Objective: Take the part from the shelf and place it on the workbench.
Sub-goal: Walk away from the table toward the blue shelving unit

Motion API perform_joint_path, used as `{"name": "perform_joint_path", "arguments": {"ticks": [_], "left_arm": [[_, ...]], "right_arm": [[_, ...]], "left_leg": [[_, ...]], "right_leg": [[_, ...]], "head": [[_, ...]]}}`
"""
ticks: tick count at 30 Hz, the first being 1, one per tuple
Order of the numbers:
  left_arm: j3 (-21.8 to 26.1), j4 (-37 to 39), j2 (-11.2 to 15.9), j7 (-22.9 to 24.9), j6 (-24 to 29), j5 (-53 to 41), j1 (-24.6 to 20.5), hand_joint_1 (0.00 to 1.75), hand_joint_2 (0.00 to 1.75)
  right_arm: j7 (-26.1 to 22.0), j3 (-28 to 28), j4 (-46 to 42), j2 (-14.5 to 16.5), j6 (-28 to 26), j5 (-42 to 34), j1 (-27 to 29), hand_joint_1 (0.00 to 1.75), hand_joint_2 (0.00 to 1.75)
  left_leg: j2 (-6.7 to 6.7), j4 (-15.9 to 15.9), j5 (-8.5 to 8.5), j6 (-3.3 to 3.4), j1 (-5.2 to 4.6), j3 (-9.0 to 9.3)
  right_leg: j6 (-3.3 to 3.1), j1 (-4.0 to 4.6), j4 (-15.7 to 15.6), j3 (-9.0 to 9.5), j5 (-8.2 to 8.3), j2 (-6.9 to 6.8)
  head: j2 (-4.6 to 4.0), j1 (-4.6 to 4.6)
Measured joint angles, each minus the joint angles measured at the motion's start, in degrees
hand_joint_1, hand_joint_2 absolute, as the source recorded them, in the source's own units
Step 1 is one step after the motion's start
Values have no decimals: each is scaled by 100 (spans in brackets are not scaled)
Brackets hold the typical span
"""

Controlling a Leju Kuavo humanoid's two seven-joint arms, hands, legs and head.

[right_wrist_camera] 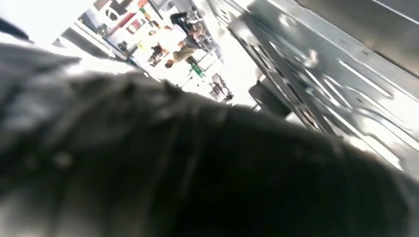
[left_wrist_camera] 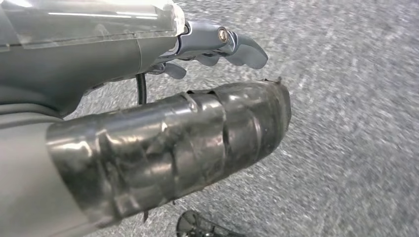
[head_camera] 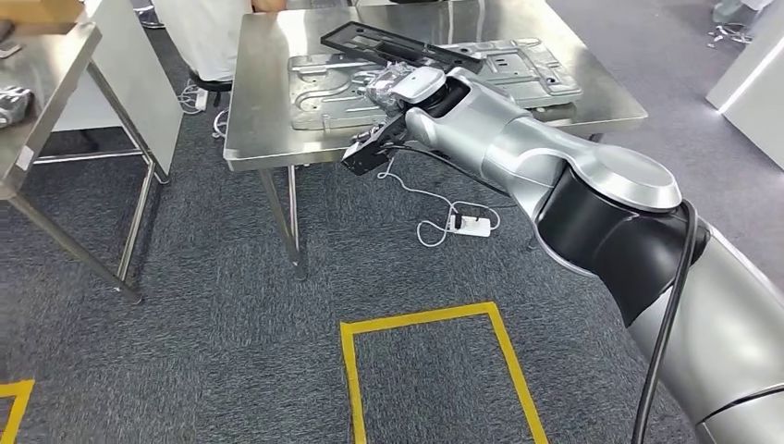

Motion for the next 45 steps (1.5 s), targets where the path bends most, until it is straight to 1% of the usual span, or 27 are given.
{"name": "perform_joint_path", "arguments": {"ticks": [2,4,5,7,9,11,12,13,14,15,16,18,20,21,23,25,27,29,30,31,33,35,38,40,42,44,45], "left_arm": [[0,-1,3,1,0,2,-2,0,0],[0,-2,6,3,-1,4,-7,0,0],[0,-1,5,4,-1,4,-7,0,0],[0,-1,3,9,-2,4,-2,0,0],[0,-1,1,12,-2,4,0,0,0],[0,-2,0,13,-2,4,-6,0,0],[0,-2,0,13,-2,4,-9,0,0],[0,-2,0,14,-2,4,-7,0,0],[0,-2,1,15,-1,4,-3,0,0],[0,-2,1,16,1,4,1,0,0],[0,-2,2,16,2,4,3,0,0],[0,-1,-6,17,4,4,-4,0,0],[0,0,-15,17,6,4,-12,0,0],[0,1,-19,17,6,4,-11,0,0],[0,1,-19,17,7,4,9,0,0],[0,0,-26,16,8,4,15,0,0],[0,-1,-24,15,11,4,1,0,0],[0,-2,-16,15,13,4,-4,0,0],[0,-2,-15,16,13,4,-1,0,0],[0,-2,-14,16,13,4,1,0,0],[0,-2,-5,15,13,4,-1,0,0],[0,-2,3,15,13,4,-5,0,0],[0,-2,5,15,13,2,0,0,0],[0,-2,5,15,14,-2,-4,0,0],[-1,-2,4,15,15,-7,-21,0,0],[-2,-2,5,15,15,-10,-35,0,0],[-2,-2,5,15,16,-11,-34,0,0]], "right_arm": [[-1,2,1,5,-2,0,-4,0,0],[4,2,5,-3,-9,-1,-16,0,0],[7,2,7,-4,-12,-2,-21,0,0],[9,2,9,14,-16,-8,-22,0,0],[7,2,9,31,-16,-15,-21,0,0],[7,2,13,16,-18,-19,-13,0,0],[7,2,19,4,-19,-21,6,0,0],[7,2,27,-6,-18,-21,34,0,0],[4,4,34,-13,-17,-22,65,0,0],[2,6,39,-17,-17,-24,88,0,0],[-1,8,40,-19,-17,-27,98,0,0],[-4,10,40,-21,-17,-34,87,0,0],[-4,10,41,-30,-16,-41,75,0,0],[-4,10,41,-32,-15,-45,73,0,0],[-5,10,37,-19,-14,-52,70,0,0],[-9,11,31,5,-13,-58,62,0,0],[-11,12,33,8,-9,-61,54,0,0],[-12,14,38,3,-5,-63,60,0,0],[-13,15,39,3,-4,-64,67,0,0],[-14,16,39,3,-4,-66,72,0,0],[-15,17,37,2,-13,-68,72,0,0],[-15,19,33,-29,-24,-68,69,0,0],[-15,21,-2,-46,-36,-72,78,0,0],[-14,23,-31,-62,-38,-86,84,0,0],[-8,23,-51,-117,-36,-104,102,0,0],[-1,26,-60,-173,-33,-111,156,0,0],[1,28,-62,-189,-32,-113,185,0,0]], "left_leg": [[175,-744,312,-4,4,403],[330,-1278,458,51,-25,690],[348,-1361,459,87,-41,724],[206,-1371,492,162,-44,710],[86,-1411,534,230,-23,712],[-36,-1435,565,274,-11,708],[-105,-1433,572,285,-14,701],[-177,-1429,575,289,-18,695],[-254,-1422,577,291,-24,692],[-330,-1412,578,292,-30,691],[-406,-1402,578,292,-37,692],[-550,-1388,587,274,-47,681],[-678,-1385,615,219,-21,638],[-745,-1394,636,179,-2,614],[-840,-1423,667,110,18,589],[-576,-1228,529,57,-17,484],[-175,-605,187,11,-27,185],[-38,-5,-36,-37,3,-99],[-16,46,-7,-60,19,-114],[15,-122,113,-77,32,-14],[221,-846,410,-81,30,397],[378,-1305,525,-12,6,651],[221,-1345,538,117,-6,642],[95,-1374,577,184,11,634],[-36,-1386,601,225,13,623],[-193,-1382,609,241,0,612],[-276,-1378,611,243,-9,612]], "right_leg": [[48,0,53,-2,-43,-140],[113,33,118,-11,-95,-259],[144,52,134,-12,-110,-311],[197,59,133,-3,-124,-406],[257,22,286,-50,-264,-231],[296,-10,860,-297,-615,117],[302,-12,1254,-482,-799,223],[305,-8,1582,-645,-910,272],[297,-5,1739,-732,-909,296],[279,-3,1686,-721,-801,310],[250,1,1411,-603,-602,341],[158,2,638,-258,-228,609],[85,15,213,-81,-100,827],[67,26,182,-68,-108,817],[42,29,106,-29,-70,652],[0,-2,-36,55,-4,475],[-33,-6,-108,97,25,302],[-38,2,-98,93,14,135],[-27,1,-85,91,2,56],[-11,-3,-62,90,-18,-23],[48,1,20,85,-84,-174],[121,35,109,75,-160,-297],[211,48,133,89,-209,-432],[262,7,308,30,-368,-235],[289,-23,929,-252,-731,124],[291,-20,1634,-611,-986,278],[280,-15,1750,-692,-953,302]], "head": [[0,0],[0,3],[0,5],[0,4],[0,5],[0,6],[0,6],[0,6],[0,5],[0,5],[0,5],[0,4],[0,5],[0,4],[1,4],[1,2],[0,-1],[0,-1],[0,-1],[0,-1],[0,-2],[0,3],[0,5],[0,7],[0,7],[0,6],[0,5]]}}
